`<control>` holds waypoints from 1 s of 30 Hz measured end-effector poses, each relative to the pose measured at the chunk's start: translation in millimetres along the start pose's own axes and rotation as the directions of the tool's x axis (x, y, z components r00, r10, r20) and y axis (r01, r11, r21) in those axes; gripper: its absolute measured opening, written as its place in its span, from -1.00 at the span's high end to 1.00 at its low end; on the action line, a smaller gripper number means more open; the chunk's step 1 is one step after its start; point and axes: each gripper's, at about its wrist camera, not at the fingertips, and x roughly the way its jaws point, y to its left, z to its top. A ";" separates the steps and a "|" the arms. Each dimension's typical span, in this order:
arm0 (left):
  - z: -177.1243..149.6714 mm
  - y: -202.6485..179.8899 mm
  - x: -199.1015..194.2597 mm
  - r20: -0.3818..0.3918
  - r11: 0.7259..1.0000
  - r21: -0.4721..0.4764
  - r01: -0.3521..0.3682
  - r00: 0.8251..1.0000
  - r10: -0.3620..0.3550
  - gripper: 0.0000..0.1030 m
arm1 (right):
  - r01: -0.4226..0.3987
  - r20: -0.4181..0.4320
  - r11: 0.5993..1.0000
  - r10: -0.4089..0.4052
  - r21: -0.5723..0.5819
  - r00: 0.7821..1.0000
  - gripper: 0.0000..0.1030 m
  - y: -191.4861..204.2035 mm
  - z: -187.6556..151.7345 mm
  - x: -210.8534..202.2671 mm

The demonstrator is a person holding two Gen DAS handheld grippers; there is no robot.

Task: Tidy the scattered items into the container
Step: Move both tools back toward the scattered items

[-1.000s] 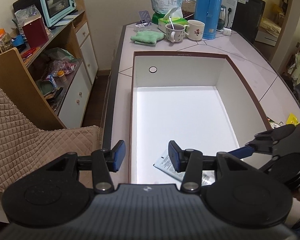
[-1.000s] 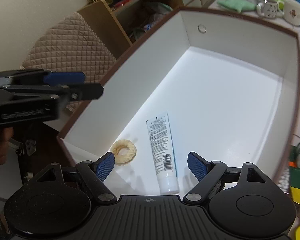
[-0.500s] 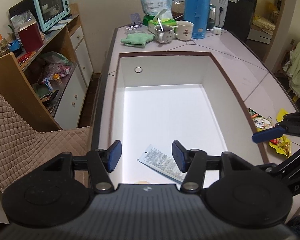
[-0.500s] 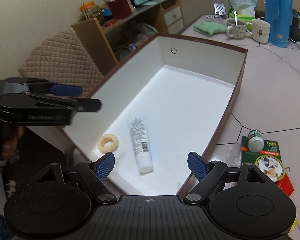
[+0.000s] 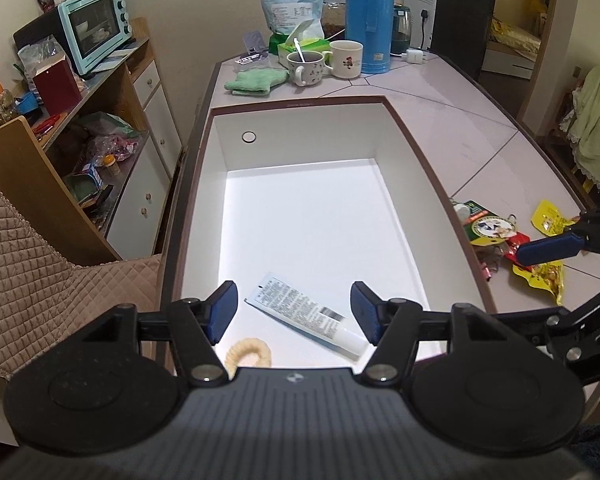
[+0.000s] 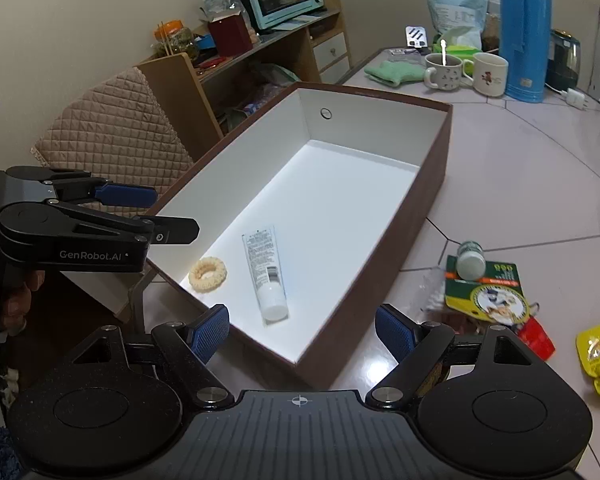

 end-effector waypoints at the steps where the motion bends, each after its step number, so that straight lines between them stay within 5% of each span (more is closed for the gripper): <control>1: -0.8 -3.2 -1.2 0.000 1.000 0.001 0.001 1.000 -0.001 -0.14 | 0.000 0.001 1.000 0.000 0.003 1.000 -0.61 -1.8 -1.9 -2.5; 18: 0.9 -68.1 -13.3 0.012 1.000 0.013 0.008 1.000 -0.009 -0.22 | 0.013 0.034 0.998 -0.015 0.058 0.999 -0.61 -55.0 -26.6 -52.0; 30: 9.3 -134.0 -16.5 0.023 0.995 0.069 0.074 0.997 -0.075 -0.22 | 0.058 0.045 0.984 -0.066 0.169 0.997 -0.61 -124.9 -58.5 -103.0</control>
